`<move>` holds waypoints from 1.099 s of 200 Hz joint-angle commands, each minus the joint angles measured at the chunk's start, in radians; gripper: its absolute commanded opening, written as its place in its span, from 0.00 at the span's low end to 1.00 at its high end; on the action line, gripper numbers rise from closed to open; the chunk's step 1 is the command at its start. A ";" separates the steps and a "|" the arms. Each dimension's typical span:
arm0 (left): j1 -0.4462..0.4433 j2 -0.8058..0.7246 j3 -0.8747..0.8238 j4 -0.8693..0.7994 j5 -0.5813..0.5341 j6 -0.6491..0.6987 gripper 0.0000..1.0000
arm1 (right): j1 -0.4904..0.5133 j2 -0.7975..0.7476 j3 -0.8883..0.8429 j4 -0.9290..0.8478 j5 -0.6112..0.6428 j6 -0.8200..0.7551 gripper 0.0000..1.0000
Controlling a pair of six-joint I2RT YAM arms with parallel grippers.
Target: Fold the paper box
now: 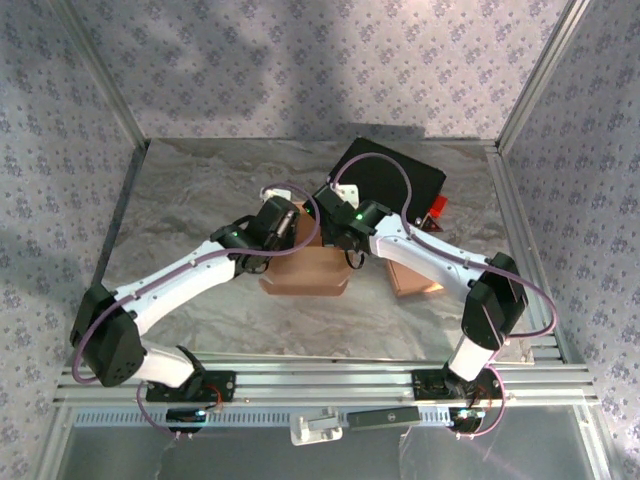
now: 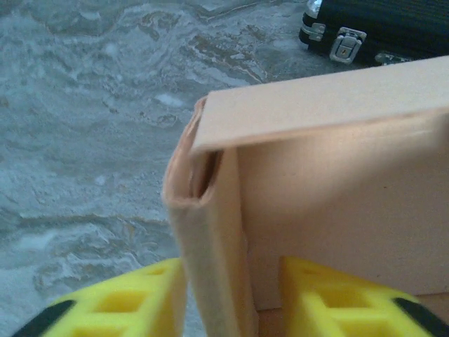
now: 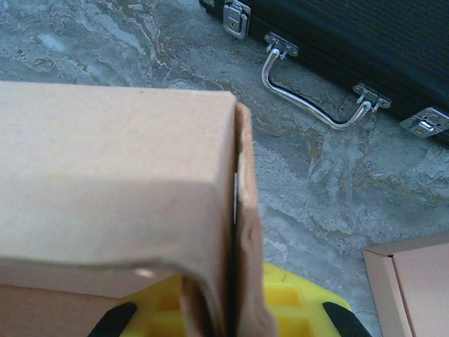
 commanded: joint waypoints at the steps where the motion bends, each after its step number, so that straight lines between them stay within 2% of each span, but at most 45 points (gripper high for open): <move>1: -0.021 -0.078 0.046 -0.022 -0.008 -0.034 0.53 | 0.005 0.006 0.015 -0.019 0.007 0.036 0.00; 18: -0.021 -0.126 0.073 -0.052 0.018 -0.093 0.58 | 0.001 0.006 0.008 -0.013 -0.001 0.062 0.00; 40: -0.026 -0.200 0.104 -0.103 0.043 -0.165 0.58 | -0.011 -0.001 -0.022 0.013 -0.031 0.125 0.00; 76: -0.064 -0.353 0.081 -0.226 0.060 -0.354 0.49 | -0.051 -0.028 -0.100 0.052 -0.098 0.339 0.00; 93: -0.124 -0.424 0.034 -0.281 0.056 -0.453 0.45 | -0.080 -0.055 -0.165 0.088 -0.140 0.486 0.00; 109: -0.173 -0.459 0.010 -0.369 0.029 -0.600 0.44 | -0.101 -0.070 -0.219 0.115 -0.167 0.609 0.00; 116: -0.195 -0.470 -0.001 -0.384 0.028 -0.646 0.38 | -0.105 -0.075 -0.236 0.123 -0.169 0.650 0.00; 128: -0.236 -0.480 -0.025 -0.390 0.020 -0.719 0.32 | -0.102 -0.082 -0.257 0.133 -0.159 0.713 0.00; 140: -0.274 -0.476 -0.040 -0.376 0.011 -0.763 0.30 | -0.099 -0.083 -0.268 0.134 -0.148 0.756 0.00; 181: -0.303 -0.402 -0.018 -0.360 -0.012 -0.831 0.33 | -0.085 -0.062 -0.275 0.140 -0.139 0.832 0.00; 220: -0.308 -0.307 -0.002 -0.340 -0.026 -0.871 0.37 | -0.083 -0.062 -0.357 0.213 -0.166 0.881 0.00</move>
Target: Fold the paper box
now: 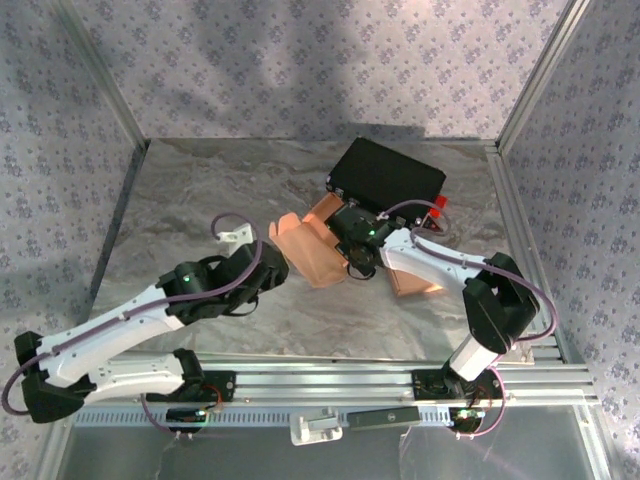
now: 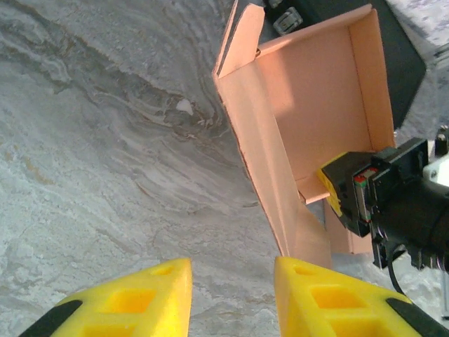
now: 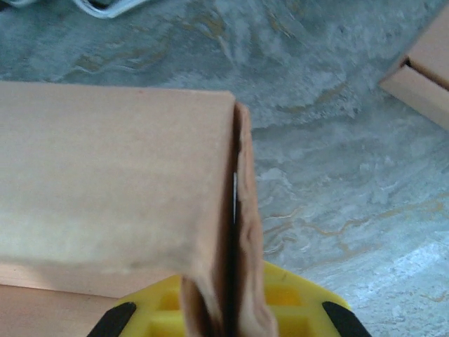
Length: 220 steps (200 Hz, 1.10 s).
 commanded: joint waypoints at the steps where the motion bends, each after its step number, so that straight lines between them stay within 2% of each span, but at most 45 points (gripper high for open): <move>1: -0.007 0.046 0.036 0.012 -0.033 -0.050 0.37 | 0.004 -0.009 -0.026 0.030 -0.005 0.079 0.00; 48: 0.000 0.135 0.101 0.017 -0.058 -0.013 0.38 | 0.008 -0.006 -0.036 0.031 -0.007 0.114 0.00; 101: 0.032 0.180 0.103 0.024 -0.040 -0.005 0.26 | 0.010 -0.009 -0.047 0.049 -0.022 0.128 0.00; 157: 0.051 0.208 0.112 0.018 -0.033 0.009 0.25 | 0.013 0.003 -0.054 0.064 -0.039 0.143 0.00; 193: 0.055 0.249 0.133 0.006 -0.038 0.015 0.19 | 0.018 0.004 -0.060 0.056 -0.039 0.170 0.00; 210: 0.056 0.260 0.135 0.012 -0.036 0.021 0.06 | 0.020 0.005 -0.065 0.045 -0.038 0.188 0.00; 220: 0.057 0.266 0.140 0.009 -0.037 0.022 0.03 | 0.020 0.005 -0.067 0.042 -0.039 0.198 0.00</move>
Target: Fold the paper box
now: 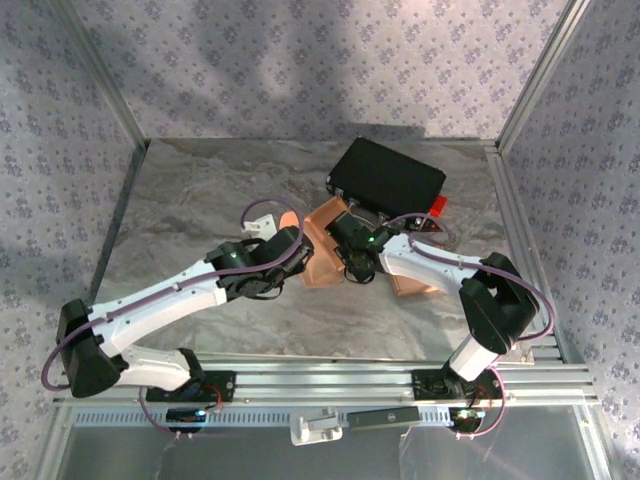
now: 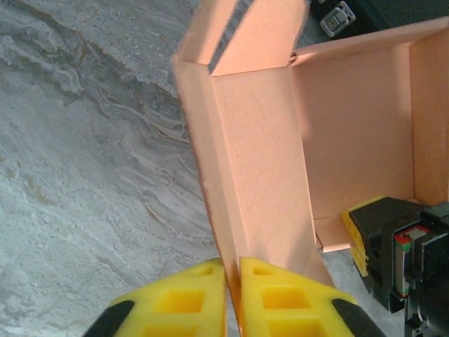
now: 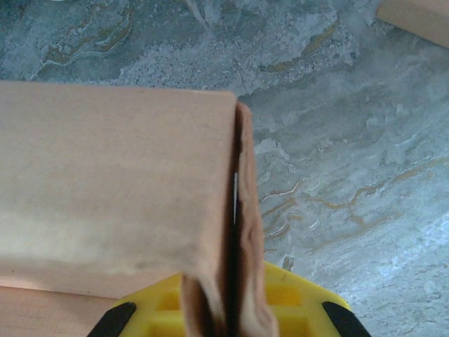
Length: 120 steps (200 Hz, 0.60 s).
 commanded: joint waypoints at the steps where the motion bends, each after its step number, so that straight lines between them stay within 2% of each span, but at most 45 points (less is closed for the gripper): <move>1: 0.006 0.013 0.043 -0.008 -0.002 0.018 0.03 | 0.007 0.005 -0.017 -0.031 0.009 0.052 0.00; 4: 0.006 0.014 0.044 -0.008 -0.002 0.019 0.00 | 0.009 0.005 -0.016 -0.032 0.009 0.055 0.00; 72: 0.007 0.049 0.074 -0.023 0.014 0.073 0.00 | 0.019 0.005 -0.032 -0.066 -0.017 0.184 0.00; 103: 0.007 0.062 0.107 -0.042 0.017 0.148 0.00 | 0.023 -0.008 -0.025 -0.066 -0.042 0.201 0.43; 120: 0.015 0.062 0.120 -0.057 0.017 0.187 0.00 | 0.029 -0.035 -0.021 -0.066 -0.041 0.196 0.56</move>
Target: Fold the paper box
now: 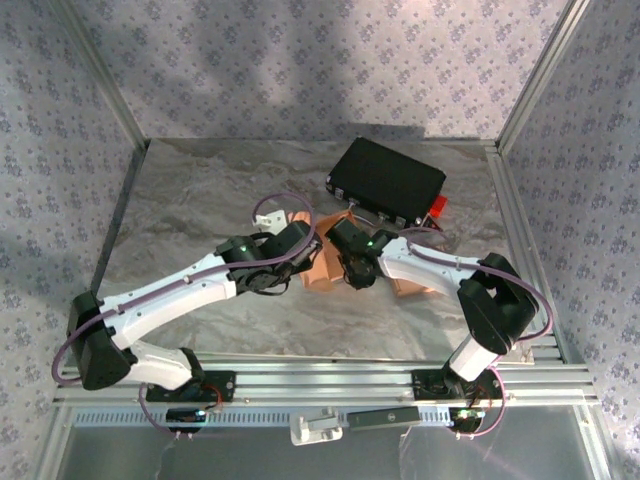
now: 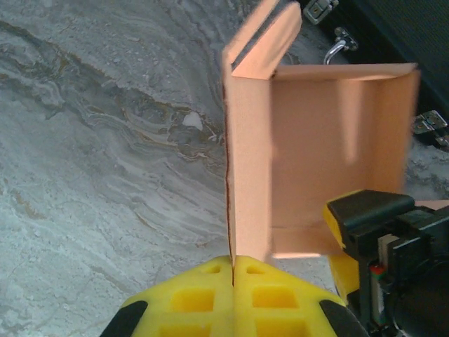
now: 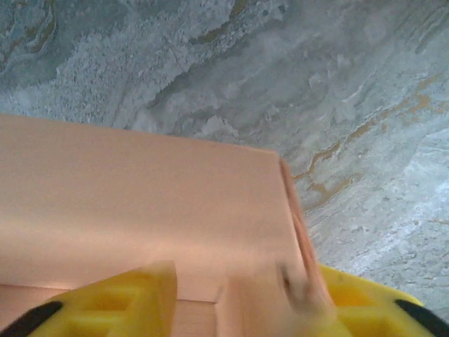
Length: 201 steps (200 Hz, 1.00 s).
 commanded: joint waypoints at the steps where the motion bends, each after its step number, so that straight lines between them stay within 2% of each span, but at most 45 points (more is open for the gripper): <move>1: 0.014 0.004 0.049 -0.046 -0.003 0.088 0.00 | 0.012 -0.037 0.006 -0.040 0.001 0.031 0.57; 24: 0.052 0.011 0.078 -0.076 0.045 0.175 0.00 | 0.023 -0.097 0.024 -0.040 0.009 -0.014 0.67; 47: 0.100 0.030 0.142 -0.119 0.130 0.347 0.00 | 0.043 -0.181 0.047 -0.077 0.073 -0.095 0.67; 71: 0.156 0.028 0.184 -0.138 0.268 0.589 0.00 | 0.024 -0.266 0.041 -0.050 0.134 -0.288 0.65; 87: 0.217 0.050 0.220 -0.194 0.364 0.718 0.00 | -0.017 -0.309 0.020 0.017 0.099 -0.451 0.64; 115: 0.279 0.133 0.338 -0.350 0.372 0.907 0.00 | -0.090 -0.332 0.013 0.050 -0.007 -0.720 0.63; 144: 0.280 0.223 0.433 -0.457 0.362 1.124 0.00 | -0.114 -0.347 -0.006 0.024 -0.035 -0.929 0.59; 171: 0.237 0.258 0.462 -0.471 0.279 1.287 0.00 | -0.125 -0.411 -0.090 0.057 -0.053 -1.038 0.58; 201: 0.204 0.278 0.464 -0.433 0.233 1.431 0.00 | -0.155 -0.456 -0.168 0.075 -0.092 -1.059 0.54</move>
